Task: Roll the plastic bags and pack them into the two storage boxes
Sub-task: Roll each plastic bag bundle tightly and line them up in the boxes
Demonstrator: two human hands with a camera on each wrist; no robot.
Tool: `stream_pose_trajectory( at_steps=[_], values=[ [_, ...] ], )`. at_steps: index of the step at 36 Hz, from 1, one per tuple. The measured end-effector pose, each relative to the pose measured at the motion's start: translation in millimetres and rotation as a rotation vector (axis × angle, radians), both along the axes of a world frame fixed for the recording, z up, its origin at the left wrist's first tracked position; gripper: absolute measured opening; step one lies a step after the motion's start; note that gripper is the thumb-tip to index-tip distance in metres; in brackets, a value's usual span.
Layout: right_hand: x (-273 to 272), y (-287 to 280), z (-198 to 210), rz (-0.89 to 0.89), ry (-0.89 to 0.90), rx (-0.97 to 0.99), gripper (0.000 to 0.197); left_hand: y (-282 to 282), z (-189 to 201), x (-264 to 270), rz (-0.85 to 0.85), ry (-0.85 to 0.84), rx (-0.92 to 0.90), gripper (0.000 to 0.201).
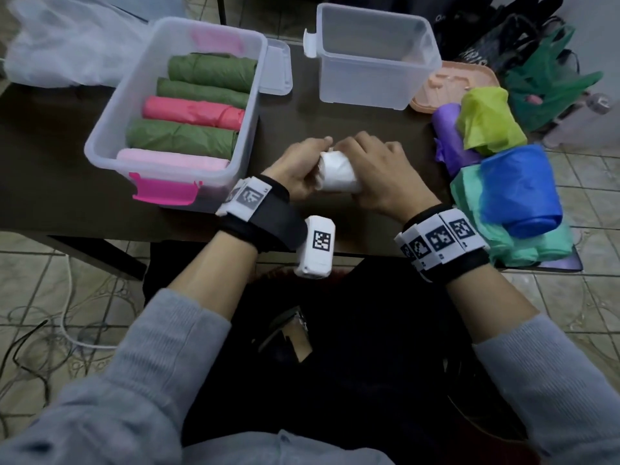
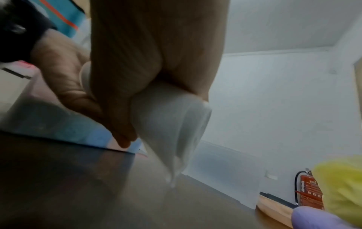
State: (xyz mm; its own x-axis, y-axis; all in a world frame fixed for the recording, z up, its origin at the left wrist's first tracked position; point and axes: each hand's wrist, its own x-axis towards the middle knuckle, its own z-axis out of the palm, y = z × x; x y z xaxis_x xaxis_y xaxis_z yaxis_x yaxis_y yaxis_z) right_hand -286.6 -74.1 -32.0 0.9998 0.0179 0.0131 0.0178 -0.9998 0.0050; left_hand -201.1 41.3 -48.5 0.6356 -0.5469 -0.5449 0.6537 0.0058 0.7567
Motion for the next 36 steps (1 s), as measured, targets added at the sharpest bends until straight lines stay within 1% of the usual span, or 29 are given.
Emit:
stream_pose_trajectory(
  at_steps=[2,4,8,11,14,16,17,20,22,24,28,32,35,36],
  values=[
    [-3,-1,2,0.016,0.048,-0.016,0.076,1,2,3,-0.015,-0.082,0.045,0.024],
    [-5,0,0,0.025,0.075,-0.048,0.08,0,4,5,-0.033,-0.137,0.059,0.026],
    [-9,8,-13,-0.019,0.067,-0.101,0.068,-6,2,5,-0.091,-0.269,0.121,0.033],
    [-10,10,-20,-0.043,0.127,-0.107,0.062,-7,-6,4,-0.092,-0.33,0.188,0.042],
    [-11,9,-21,-0.028,0.221,-0.047,0.071,-3,-14,10,-0.061,-0.32,0.254,0.044],
    [-11,9,-18,-0.046,0.239,-0.014,0.077,-2,-21,12,-0.08,-0.391,0.377,0.042],
    [-11,10,-16,-0.049,0.235,-0.007,0.077,-2,-23,13,-0.094,-0.424,0.435,0.043],
    [-13,9,-12,-0.028,0.225,-0.015,0.068,-1,-22,13,-0.088,-0.41,0.497,0.054],
    [-15,8,-11,-0.027,0.231,-0.02,0.069,0,-19,12,-0.102,-0.334,0.483,0.066],
    [-17,8,-10,-0.041,0.236,-0.021,0.073,0,-18,12,-0.156,-0.301,0.475,0.074],
    [-23,7,-7,-0.033,0.23,-0.062,0.073,1,-18,12,-0.251,-0.318,0.52,0.07],
    [-28,5,-4,-0.037,0.222,-0.018,0.067,2,-18,13,-0.29,-0.317,0.514,0.067],
    [-29,4,-2,-0.05,0.233,0.039,0.067,1,-19,14,-0.315,-0.354,0.551,0.055],
    [-28,4,-2,-0.052,0.237,0.057,0.069,1,-20,15,-0.32,-0.377,0.571,0.047]
  ],
)
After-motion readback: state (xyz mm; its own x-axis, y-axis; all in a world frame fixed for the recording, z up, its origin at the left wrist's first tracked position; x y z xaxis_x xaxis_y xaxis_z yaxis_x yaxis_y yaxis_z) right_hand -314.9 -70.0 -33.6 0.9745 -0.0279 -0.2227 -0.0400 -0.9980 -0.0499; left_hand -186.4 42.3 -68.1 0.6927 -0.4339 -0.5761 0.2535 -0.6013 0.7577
